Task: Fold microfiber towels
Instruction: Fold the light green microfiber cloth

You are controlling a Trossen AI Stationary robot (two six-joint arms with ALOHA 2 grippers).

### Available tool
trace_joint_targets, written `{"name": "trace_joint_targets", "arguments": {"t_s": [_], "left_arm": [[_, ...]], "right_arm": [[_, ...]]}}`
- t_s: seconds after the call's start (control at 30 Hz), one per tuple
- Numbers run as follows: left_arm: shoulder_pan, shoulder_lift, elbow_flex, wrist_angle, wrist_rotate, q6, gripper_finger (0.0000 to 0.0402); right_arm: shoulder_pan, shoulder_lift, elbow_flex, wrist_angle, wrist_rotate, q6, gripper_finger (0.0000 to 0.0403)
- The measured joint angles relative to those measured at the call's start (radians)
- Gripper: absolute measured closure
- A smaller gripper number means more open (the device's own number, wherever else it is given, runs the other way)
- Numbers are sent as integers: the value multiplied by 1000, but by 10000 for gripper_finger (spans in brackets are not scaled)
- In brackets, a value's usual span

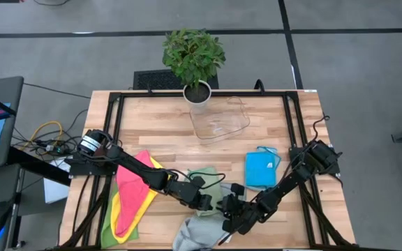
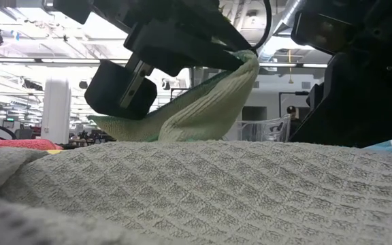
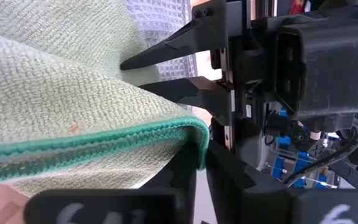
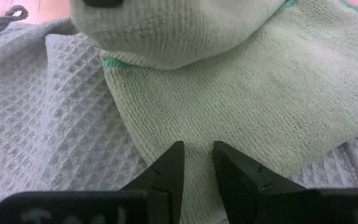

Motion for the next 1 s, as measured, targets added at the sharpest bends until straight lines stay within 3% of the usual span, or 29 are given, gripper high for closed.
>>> {"name": "trace_joint_targets", "arguments": {"t_s": [0.33, 0.5, 0.8, 1.0], "left_arm": [[-2, 0, 0, 1, 3, 27, 285], [3, 0, 0, 76, 9, 35, 231], [35, -13, 39, 110, 249, 46, 188], [59, -134, 103, 36, 337, 153, 187]], "right_arm": [[0, 0, 0, 0, 0, -1, 290], [0, 0, 0, 0, 0, 1, 290], [6, -14, 0, -19, -2, -10, 290], [23, -113, 0, -71, -18, -31, 290]]}}
